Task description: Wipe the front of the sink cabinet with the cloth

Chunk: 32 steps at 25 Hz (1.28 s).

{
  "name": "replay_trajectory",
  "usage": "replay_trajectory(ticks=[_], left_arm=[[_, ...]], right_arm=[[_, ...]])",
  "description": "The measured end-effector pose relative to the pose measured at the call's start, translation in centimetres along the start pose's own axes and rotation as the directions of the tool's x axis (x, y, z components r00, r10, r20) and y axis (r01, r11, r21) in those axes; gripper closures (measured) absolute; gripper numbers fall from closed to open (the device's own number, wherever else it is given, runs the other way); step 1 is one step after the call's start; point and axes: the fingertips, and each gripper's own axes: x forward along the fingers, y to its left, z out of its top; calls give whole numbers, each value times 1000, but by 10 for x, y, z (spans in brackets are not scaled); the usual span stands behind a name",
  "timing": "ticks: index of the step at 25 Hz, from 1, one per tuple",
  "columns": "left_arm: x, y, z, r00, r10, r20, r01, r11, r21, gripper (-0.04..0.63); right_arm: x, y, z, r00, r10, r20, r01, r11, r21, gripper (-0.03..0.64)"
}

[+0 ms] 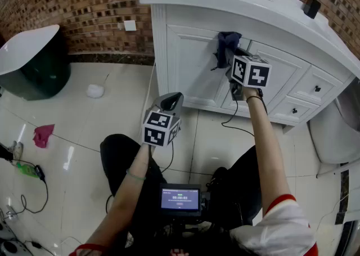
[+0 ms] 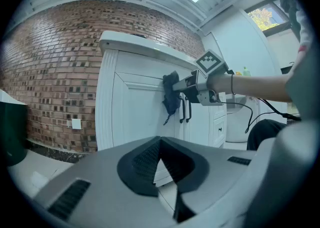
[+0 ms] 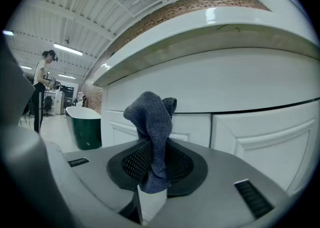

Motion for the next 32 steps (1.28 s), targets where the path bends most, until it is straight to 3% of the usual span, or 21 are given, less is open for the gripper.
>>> replay_trajectory(ticks=[8,15,23,32], left_arm=[[7,-17,0,1000,-9,-6,9,1000,2,560],[4,-16,-6,1000,-1,-15,1,1000,-15,560],[-14,-1,-19,1000,22,-19,-23,999,-38,560],[-31,27,-28,998,62,-26,-64,995,-72,560]], right_arm=[[-17,-25,0,1000,-28,6,28,1000,5,543],[5,40,-22,996,87,-33,-88,996,-19,545],[53,134,-47,973,210,-98,-215,976,-46,543],[88,167,-63,966,206,-153,-219,973,-69,543]])
